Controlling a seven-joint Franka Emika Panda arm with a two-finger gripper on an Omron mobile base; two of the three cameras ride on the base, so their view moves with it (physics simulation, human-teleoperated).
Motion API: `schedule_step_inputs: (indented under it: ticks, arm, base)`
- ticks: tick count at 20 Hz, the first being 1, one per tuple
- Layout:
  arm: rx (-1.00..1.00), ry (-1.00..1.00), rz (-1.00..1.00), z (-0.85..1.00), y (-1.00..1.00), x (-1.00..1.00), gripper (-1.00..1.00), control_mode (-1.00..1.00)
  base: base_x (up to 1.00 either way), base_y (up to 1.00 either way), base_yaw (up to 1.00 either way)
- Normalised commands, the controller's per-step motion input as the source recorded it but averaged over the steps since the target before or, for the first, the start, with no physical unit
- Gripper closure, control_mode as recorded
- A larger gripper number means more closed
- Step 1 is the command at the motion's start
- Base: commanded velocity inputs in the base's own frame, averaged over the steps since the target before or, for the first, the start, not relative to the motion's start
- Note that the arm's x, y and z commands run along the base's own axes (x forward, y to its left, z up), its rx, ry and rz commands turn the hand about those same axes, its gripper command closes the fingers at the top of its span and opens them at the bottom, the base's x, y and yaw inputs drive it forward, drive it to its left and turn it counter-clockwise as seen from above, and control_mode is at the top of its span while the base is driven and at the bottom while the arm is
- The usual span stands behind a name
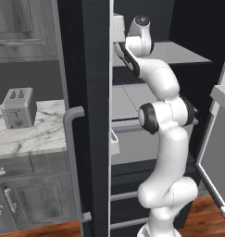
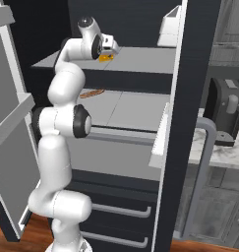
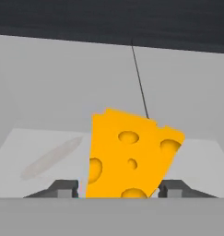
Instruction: Pick the cheese from the fridge and the cheese grater from the cabinet and place them next to the salad bowl.
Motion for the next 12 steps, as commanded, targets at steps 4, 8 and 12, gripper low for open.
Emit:
schedule_step_inputs:
  ticks: [4, 8, 12]
  arm:
    - [0.00, 0.05, 0.00, -0.29, -0.04, 0.00, 1.00, -1.00]
    - [0.00, -0.01, 0.00, -0.29, -0.03, -0.23, 1.00, -1.00]
    - [0.00, -0.08, 0.00, -0.33, -0.04, -0.54, 1.00, -1.00]
  base:
    - [0.00, 0.00, 0.00]
    - [0.00, 0.00, 0.00]
    - [0.00, 0.00, 0.00]
